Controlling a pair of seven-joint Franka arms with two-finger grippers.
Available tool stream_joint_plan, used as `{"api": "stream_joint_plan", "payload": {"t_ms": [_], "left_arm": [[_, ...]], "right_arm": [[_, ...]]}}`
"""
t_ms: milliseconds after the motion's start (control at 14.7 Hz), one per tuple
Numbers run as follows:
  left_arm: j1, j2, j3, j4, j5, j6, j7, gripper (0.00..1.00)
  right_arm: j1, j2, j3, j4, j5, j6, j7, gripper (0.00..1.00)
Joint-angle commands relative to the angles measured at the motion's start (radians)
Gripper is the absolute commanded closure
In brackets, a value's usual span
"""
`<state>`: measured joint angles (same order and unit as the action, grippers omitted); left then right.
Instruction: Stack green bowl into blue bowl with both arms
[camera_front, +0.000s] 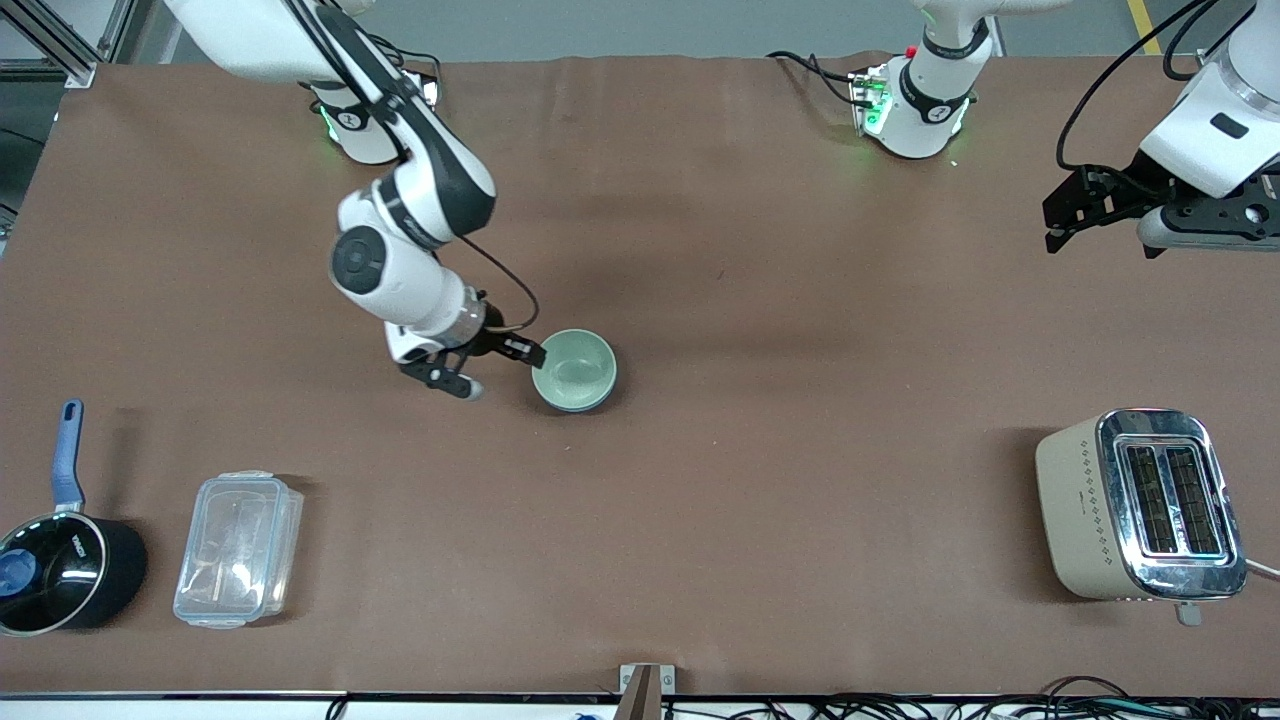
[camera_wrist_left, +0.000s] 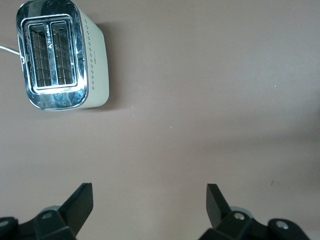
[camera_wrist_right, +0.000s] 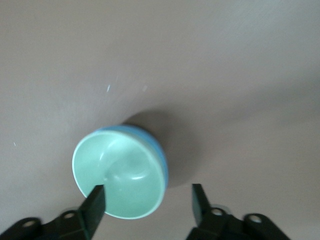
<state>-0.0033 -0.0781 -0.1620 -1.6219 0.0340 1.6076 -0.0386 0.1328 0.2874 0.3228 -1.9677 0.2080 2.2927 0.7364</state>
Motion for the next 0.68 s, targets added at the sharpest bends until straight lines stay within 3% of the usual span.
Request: {"api": "stream_joint_plan", "payload": {"t_ms": [0, 136, 409, 614], "left_arm": [[0.003, -0.009, -0.001, 0.016, -0.016, -0.012, 0.025, 0.0], [0.003, -0.009, -0.004, 0.017, -0.02, -0.035, 0.026, 0.0], [0.006, -0.009, -0.002, 0.03, -0.049, -0.083, 0.026, 0.0], [0.005, -0.009, 0.001, 0.033, -0.042, -0.083, 0.022, 0.0]], "right_arm": [[-0.019, -0.097, -0.1, 0.081, -0.048, -0.215, -0.089, 0.0], [-0.019, -0.149, -0.216, 0.151, -0.053, -0.317, -0.243, 0.0], [-0.022, -0.23, -0.41, 0.214, -0.056, -0.393, -0.575, 0.0], [-0.053, -0.235, -0.464, 0.369, -0.148, -0.591, -0.67, 0.0]]}}
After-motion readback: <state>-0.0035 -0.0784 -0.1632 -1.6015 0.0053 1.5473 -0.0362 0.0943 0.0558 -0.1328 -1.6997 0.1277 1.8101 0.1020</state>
